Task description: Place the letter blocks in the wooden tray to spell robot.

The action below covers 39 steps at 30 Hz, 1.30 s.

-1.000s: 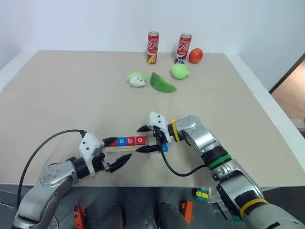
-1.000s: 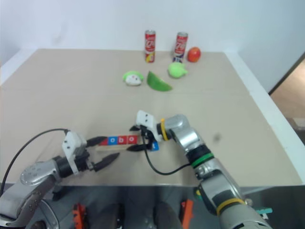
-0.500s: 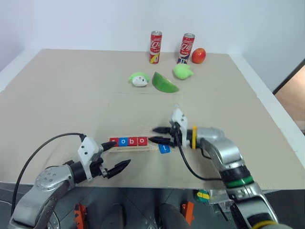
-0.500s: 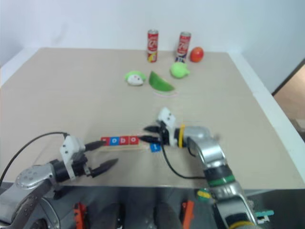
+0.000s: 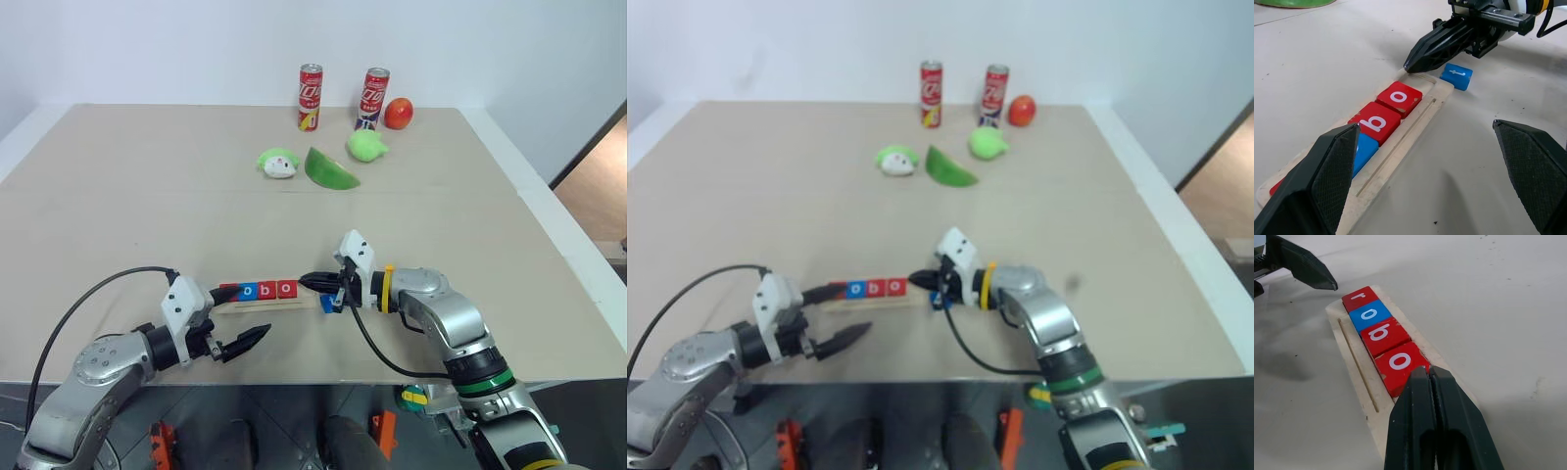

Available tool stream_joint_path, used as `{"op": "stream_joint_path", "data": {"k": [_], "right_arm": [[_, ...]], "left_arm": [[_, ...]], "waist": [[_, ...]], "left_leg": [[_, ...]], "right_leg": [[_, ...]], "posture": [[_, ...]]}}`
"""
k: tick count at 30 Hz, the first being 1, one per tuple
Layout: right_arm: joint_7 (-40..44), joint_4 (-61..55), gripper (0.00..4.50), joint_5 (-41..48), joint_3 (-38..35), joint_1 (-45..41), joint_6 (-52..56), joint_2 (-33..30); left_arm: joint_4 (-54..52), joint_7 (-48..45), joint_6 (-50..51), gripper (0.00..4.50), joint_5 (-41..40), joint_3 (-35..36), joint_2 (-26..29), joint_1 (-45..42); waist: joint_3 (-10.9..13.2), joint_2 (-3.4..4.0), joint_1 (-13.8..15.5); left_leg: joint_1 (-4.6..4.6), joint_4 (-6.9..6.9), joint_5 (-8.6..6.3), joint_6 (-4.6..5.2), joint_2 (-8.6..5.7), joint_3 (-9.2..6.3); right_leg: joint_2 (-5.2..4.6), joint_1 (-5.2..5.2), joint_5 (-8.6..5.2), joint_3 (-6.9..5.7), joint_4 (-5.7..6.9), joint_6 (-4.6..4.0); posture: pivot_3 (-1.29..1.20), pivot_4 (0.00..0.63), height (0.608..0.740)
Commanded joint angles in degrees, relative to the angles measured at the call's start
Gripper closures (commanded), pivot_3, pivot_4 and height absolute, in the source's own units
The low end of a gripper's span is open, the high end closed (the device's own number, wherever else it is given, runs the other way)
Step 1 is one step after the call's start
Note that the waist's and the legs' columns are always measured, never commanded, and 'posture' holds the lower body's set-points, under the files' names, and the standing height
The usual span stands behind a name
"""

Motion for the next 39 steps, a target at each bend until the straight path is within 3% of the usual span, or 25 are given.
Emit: {"op": "stream_joint_path", "data": {"k": [1,19,30,39], "right_arm": [[0.0,-1.94,4.47,-0.23,0.88,-0.7,-0.96,-0.06],[0.04,-0.85,4.47,-1.09,3.41,-1.57,-2.43,1.07],[0.23,-1.76,4.47,-0.9,2.31,-1.25,-1.54,-2.65],[-0.21,-0.71,4.47,-1.53,3.72,-1.69,-2.36,-0.84]], "left_arm": [[-1.31,0.34,-0.23,0.0,-0.15,0.34,-0.18,-0.71],[-2.39,1.68,-0.3,0.0,0.31,-0.5,-0.57,0.3],[-2.4,1.52,-0.32,0.0,0.42,-0.65,-0.42,-0.09],[-2.11,1.22,-0.4,0.0,0.55,-0.59,-0.17,-0.41]], "waist": [[0.0,0.0,0.0],[0.0,0.0,0.0],[0.0,0.0,0.02],[0.0,0.0,0.03]], "left_leg": [[0.0,0.0,0.0,0.0,0.0,0.0],[0.01,0.0,0.0,0.0,0.01,-0.03],[0.01,0.0,0.0,0.0,0.02,-0.02],[0.01,0.0,0.0,0.0,0.01,-0.02]], "right_leg": [[0.0,0.0,0.0,0.0,0.0,0.0],[0.02,0.0,0.02,-0.04,0.0,-0.02],[0.03,-0.01,0.01,-0.01,0.0,-0.02],[0.02,0.0,0.01,-0.02,0.0,-0.02]], "posture": [[0.0,0.15,0.74],[0.0,0.15,0.74],[0.0,0.15,0.74],[0.0,0.15,0.74]]}}
